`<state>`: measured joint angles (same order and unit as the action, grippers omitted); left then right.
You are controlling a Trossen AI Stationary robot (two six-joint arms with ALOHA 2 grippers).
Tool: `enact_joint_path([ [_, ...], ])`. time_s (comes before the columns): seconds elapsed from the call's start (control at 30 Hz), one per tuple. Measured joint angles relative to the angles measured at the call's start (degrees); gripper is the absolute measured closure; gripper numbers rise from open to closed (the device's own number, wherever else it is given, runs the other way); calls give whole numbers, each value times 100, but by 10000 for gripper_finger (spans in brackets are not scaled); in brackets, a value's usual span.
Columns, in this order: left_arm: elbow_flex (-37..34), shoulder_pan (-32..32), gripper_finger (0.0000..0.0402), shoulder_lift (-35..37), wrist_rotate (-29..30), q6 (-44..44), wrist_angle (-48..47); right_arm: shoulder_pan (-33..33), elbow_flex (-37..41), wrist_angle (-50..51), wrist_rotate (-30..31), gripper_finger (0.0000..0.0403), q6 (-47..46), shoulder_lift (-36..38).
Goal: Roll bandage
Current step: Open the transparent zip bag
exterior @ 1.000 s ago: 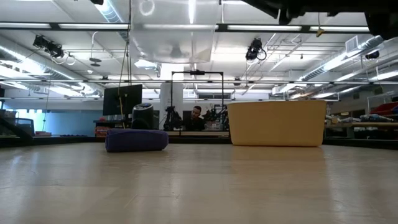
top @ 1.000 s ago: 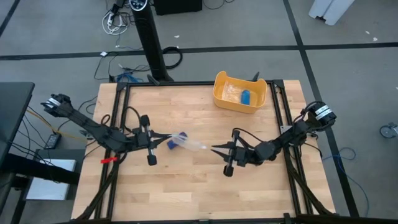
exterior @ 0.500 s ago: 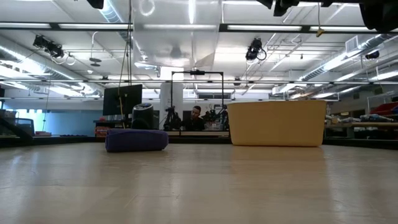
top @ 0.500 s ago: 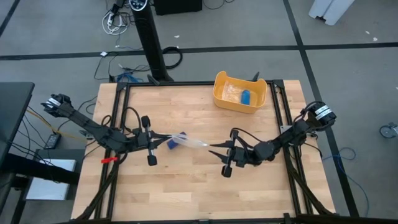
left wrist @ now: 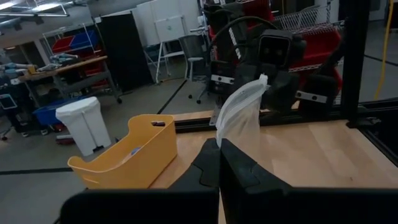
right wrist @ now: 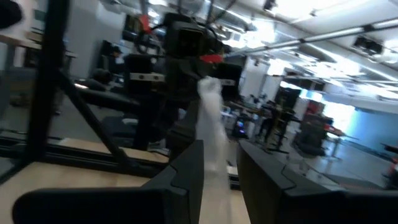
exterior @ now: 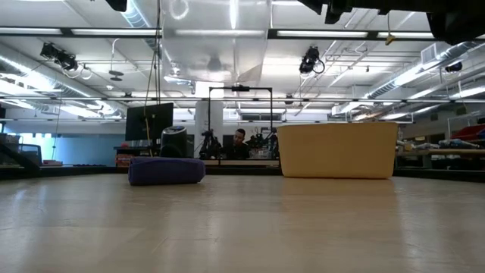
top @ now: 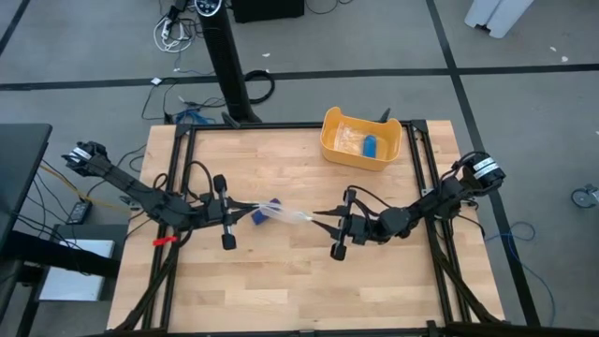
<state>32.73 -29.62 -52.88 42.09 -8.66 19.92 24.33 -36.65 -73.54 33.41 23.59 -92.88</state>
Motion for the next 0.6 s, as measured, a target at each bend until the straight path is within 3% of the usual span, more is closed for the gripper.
enact_joint_path([
  [0.13,0,63,401,-57,-26,34,29,-14,-179,185,-96,339,33,-2],
  [0.27,0,116,401,-230,-180,36,193,-90,-575,1059,-112,394,76,-2],
  [0.43,0,217,401,-640,-440,10,593,-264,-1109,2161,-118,399,-63,-7],
  [0.6,-1,268,401,-944,-553,3,820,-384,-1248,2313,-241,400,-69,-7],
])
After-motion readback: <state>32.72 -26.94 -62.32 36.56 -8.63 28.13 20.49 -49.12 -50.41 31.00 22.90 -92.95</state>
